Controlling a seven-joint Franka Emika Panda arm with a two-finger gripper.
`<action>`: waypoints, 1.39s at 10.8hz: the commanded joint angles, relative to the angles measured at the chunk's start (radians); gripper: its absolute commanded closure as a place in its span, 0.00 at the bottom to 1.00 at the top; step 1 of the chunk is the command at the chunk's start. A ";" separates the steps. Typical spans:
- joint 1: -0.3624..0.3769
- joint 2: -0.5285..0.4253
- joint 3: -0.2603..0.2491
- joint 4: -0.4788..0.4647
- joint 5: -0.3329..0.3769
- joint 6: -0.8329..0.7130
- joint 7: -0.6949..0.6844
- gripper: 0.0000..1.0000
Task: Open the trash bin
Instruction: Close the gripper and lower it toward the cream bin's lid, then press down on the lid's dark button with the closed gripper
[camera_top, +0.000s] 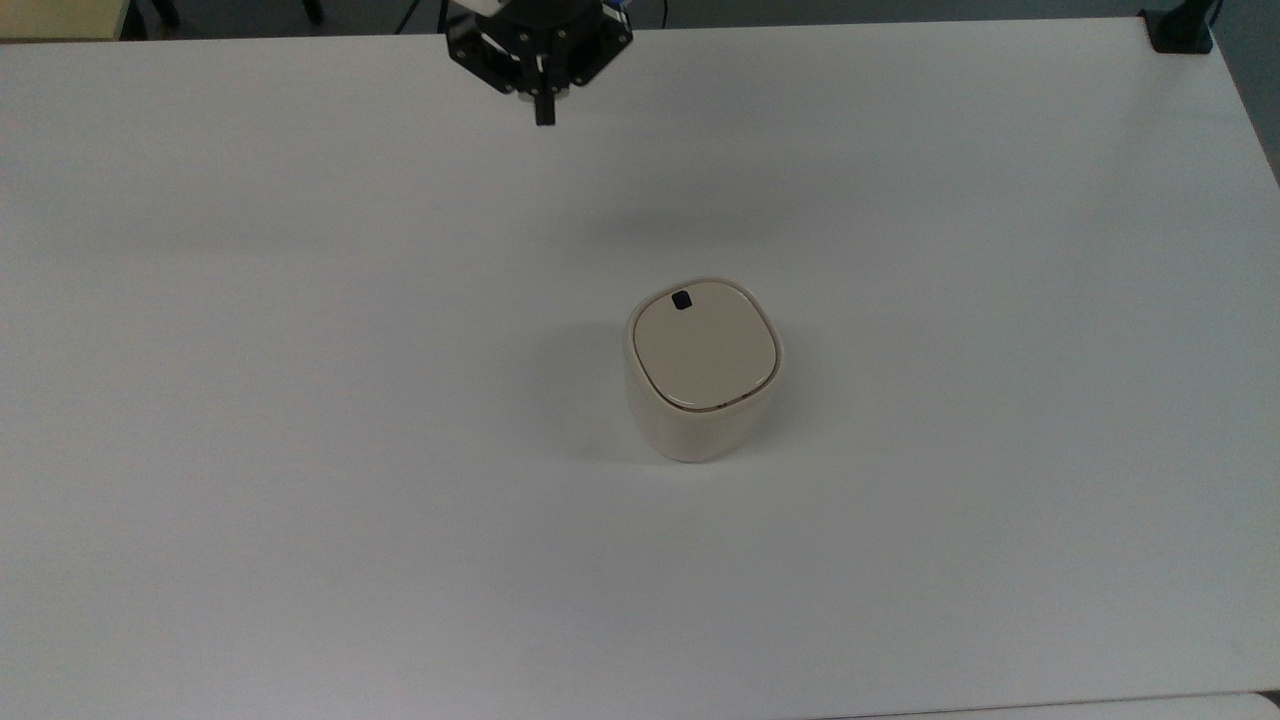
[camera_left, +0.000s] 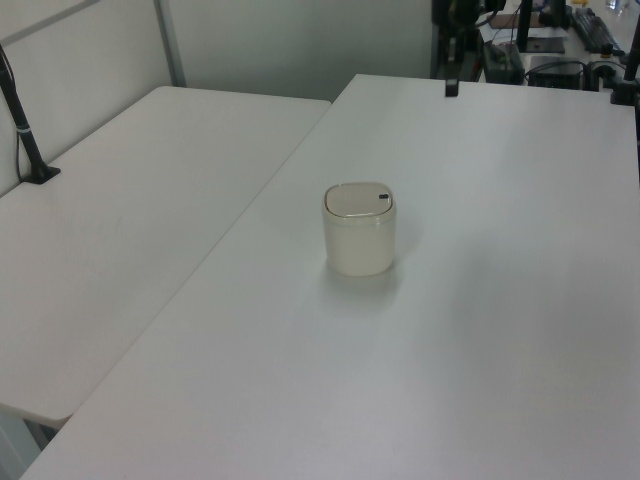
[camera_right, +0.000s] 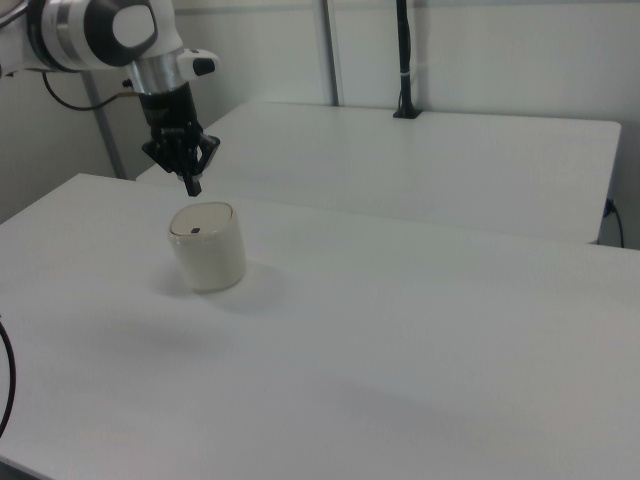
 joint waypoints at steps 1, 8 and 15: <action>0.038 0.066 -0.008 -0.009 0.062 0.107 -0.029 1.00; 0.103 0.209 -0.002 -0.020 0.087 0.343 -0.013 1.00; 0.133 0.256 -0.002 -0.055 0.101 0.442 -0.012 1.00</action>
